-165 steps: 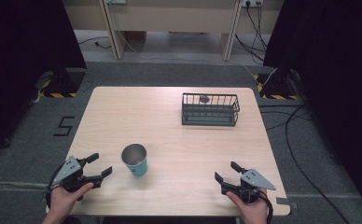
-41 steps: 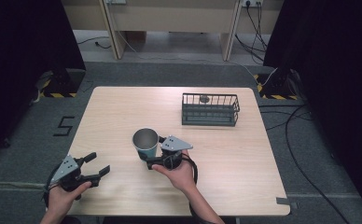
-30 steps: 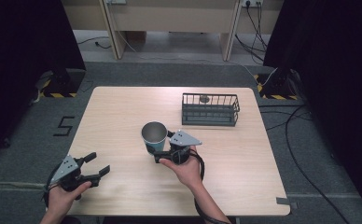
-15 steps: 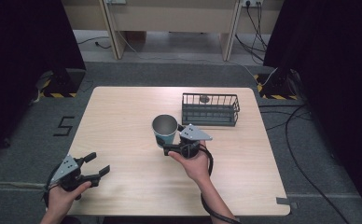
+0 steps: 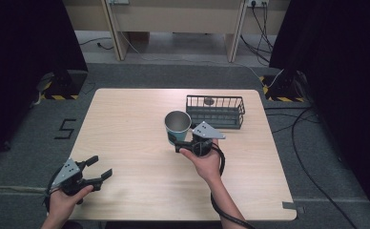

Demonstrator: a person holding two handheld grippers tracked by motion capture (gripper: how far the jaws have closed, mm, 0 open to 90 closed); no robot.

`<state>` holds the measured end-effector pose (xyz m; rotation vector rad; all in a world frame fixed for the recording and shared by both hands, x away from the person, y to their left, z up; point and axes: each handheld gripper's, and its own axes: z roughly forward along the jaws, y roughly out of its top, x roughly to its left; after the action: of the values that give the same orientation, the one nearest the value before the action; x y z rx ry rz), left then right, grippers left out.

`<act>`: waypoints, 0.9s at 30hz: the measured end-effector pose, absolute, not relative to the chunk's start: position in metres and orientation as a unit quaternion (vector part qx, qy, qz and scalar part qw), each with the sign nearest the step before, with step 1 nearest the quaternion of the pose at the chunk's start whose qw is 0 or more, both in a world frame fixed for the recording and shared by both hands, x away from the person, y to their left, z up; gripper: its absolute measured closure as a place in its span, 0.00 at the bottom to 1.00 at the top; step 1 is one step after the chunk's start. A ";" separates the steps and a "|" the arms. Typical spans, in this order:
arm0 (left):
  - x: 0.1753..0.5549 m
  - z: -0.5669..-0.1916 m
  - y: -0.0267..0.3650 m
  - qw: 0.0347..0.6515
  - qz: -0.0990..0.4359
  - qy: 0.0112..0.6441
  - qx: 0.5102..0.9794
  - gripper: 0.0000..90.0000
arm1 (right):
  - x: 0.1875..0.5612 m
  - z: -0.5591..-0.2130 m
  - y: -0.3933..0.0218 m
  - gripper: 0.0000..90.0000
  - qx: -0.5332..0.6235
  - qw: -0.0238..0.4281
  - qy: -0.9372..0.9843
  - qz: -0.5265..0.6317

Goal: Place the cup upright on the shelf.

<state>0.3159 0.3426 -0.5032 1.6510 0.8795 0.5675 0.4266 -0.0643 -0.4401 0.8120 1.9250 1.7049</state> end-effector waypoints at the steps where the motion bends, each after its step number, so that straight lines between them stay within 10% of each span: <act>1: 0.316 -0.503 0.343 0.559 0.241 0.373 0.700 0.19 | 0.427 -0.440 -0.064 0.19 0.294 0.221 0.696 0.617; 27: 0.316 -0.503 0.343 0.558 0.241 0.374 0.700 0.19 | 0.447 -0.421 -0.110 0.19 0.342 0.272 0.668 0.603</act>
<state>0.3161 0.3427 -0.5034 1.6510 0.8826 0.5686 0.4470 -0.1105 -0.4213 0.9195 1.7974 1.6237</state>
